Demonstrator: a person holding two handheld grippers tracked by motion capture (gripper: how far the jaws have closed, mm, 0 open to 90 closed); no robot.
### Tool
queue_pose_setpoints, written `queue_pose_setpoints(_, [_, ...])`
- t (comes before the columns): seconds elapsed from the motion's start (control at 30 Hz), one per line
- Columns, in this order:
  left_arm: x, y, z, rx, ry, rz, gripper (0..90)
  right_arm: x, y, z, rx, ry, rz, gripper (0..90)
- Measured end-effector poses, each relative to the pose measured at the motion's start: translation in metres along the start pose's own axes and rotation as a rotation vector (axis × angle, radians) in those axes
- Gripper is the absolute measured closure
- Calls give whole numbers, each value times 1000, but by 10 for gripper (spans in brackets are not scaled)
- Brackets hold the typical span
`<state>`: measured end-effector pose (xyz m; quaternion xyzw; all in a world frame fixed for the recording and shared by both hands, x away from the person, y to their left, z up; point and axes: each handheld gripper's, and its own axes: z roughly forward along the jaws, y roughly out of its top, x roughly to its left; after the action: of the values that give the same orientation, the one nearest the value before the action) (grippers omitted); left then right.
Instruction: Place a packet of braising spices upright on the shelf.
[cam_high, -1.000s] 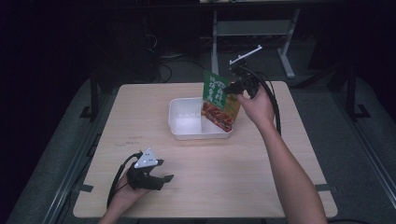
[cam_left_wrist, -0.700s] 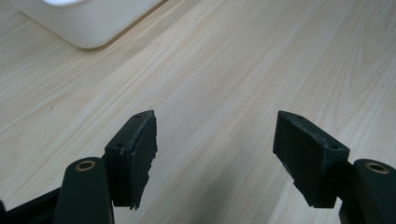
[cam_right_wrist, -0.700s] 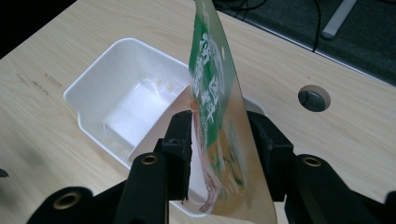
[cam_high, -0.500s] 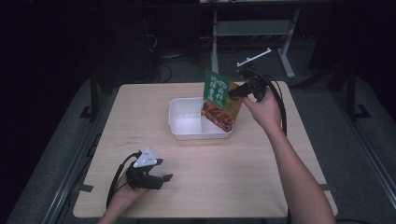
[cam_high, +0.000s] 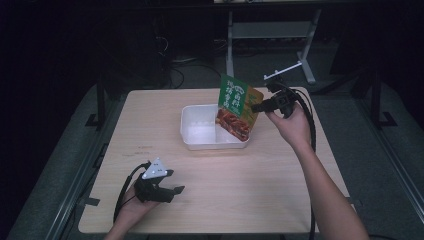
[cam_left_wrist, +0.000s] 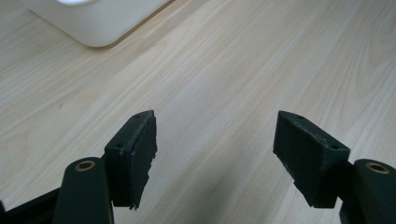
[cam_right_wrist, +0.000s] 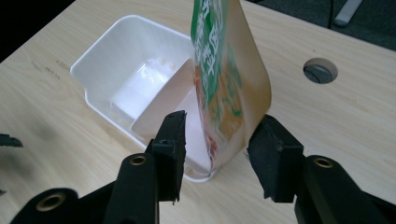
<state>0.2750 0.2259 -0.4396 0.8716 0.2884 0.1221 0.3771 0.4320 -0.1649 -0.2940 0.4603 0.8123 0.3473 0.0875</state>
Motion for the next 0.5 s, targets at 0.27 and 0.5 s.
queue_pose_setpoints(0.27, [0, 0, 1, -3, 2, -6, 295, -5, -15, -2, 11, 24, 11, 530])
queue_pose_setpoints(0.5, [1, -1, 1, -3, 3, -8, 296, -7, -28, -3, 3, 48, 21, 526])
